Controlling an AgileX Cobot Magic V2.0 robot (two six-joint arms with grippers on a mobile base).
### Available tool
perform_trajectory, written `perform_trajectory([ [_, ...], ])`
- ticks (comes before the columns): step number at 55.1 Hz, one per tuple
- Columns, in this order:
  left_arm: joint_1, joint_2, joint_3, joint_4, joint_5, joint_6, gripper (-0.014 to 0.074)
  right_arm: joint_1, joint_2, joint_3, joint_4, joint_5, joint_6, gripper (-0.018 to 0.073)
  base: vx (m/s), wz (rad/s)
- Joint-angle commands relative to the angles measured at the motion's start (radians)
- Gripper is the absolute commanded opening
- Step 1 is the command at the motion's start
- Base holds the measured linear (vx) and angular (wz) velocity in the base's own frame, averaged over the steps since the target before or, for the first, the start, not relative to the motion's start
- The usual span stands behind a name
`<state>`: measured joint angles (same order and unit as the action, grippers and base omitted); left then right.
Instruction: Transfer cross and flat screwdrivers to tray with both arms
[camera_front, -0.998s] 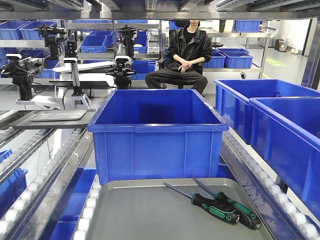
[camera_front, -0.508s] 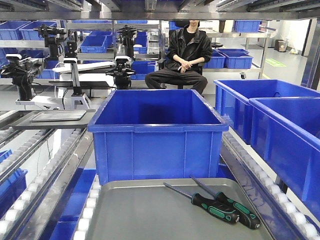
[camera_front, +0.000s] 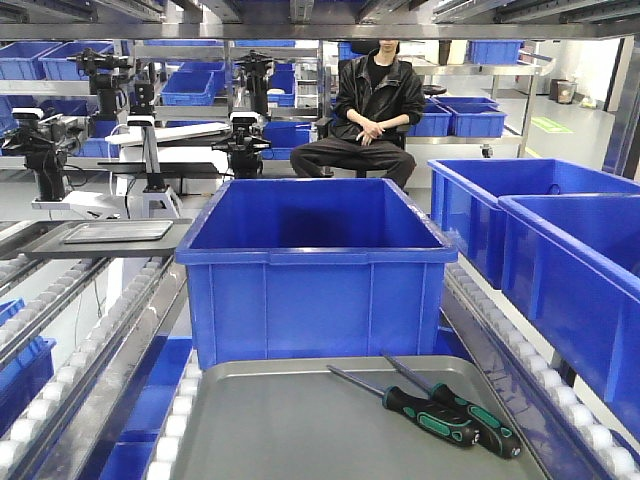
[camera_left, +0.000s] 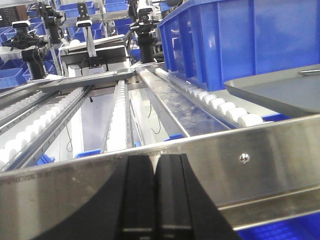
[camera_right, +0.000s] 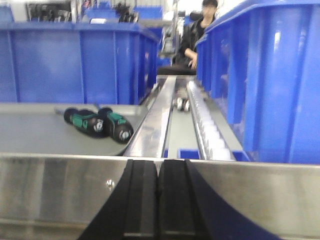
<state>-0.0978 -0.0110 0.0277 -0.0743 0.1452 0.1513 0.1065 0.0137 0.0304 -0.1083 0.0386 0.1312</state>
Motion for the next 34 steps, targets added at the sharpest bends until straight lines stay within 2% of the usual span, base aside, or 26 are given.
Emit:
perform_trajectory([
  [1,0.000,-0.005,-0.026,-0.001,-0.077,-0.009,0.0003,-0.007,-0.033,0.008,-0.011,-0.063,0.005,-0.0008,0.00,0.00],
  [34,0.000,-0.005,-0.026,-0.001,-0.077,-0.009,0.0003,-0.007,-0.030,0.008,-0.011,-0.045,0.005,-0.0008,0.00,0.00],
])
